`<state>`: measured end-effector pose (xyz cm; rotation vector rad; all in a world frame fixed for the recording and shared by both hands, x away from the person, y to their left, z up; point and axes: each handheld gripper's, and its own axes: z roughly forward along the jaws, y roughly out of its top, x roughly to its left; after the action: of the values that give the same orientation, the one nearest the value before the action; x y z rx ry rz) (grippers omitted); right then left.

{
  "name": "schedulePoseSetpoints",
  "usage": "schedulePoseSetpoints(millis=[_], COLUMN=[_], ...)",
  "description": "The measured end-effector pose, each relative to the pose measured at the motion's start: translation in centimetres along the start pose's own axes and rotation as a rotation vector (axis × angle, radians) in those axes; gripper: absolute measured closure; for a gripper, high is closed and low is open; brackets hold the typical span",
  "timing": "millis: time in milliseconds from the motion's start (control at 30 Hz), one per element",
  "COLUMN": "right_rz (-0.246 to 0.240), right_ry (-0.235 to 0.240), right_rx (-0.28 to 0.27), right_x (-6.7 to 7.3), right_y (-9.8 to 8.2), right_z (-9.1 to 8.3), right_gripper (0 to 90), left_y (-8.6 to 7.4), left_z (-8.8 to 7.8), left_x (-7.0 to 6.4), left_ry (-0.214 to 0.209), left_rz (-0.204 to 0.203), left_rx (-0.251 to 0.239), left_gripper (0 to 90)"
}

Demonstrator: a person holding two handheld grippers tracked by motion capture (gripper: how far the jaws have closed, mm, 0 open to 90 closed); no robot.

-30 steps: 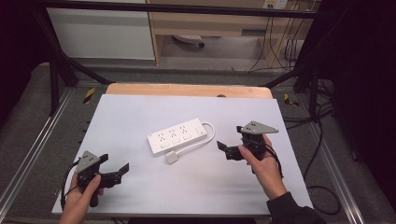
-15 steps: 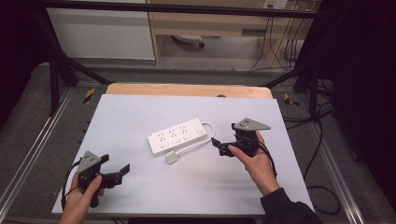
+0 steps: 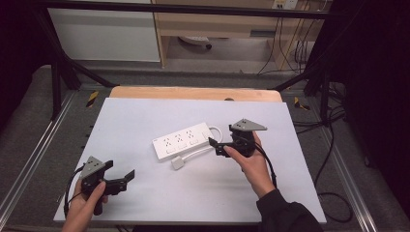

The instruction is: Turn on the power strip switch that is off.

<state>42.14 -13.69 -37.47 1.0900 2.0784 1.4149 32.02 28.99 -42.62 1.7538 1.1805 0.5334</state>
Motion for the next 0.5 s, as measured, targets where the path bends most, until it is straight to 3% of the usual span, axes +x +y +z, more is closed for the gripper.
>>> schedulePoseSetpoints(millis=[233, 500], right_rz=[0.005, 0.020], right_ry=[-0.007, 0.024], right_rx=[-0.015, -0.020], right_x=[0.4, 0.6], right_y=[0.3, 0.3], right_z=[1.1, 2.3], right_gripper=[18.5, 28.6], left_y=[0.0, 0.0], left_z=[0.0, 0.3], left_x=[0.0, -0.3], left_ry=[-0.001, -0.008], left_rz=[-0.003, 0.013], left_rx=[0.000, 0.020], left_gripper=[6.3, 6.3])
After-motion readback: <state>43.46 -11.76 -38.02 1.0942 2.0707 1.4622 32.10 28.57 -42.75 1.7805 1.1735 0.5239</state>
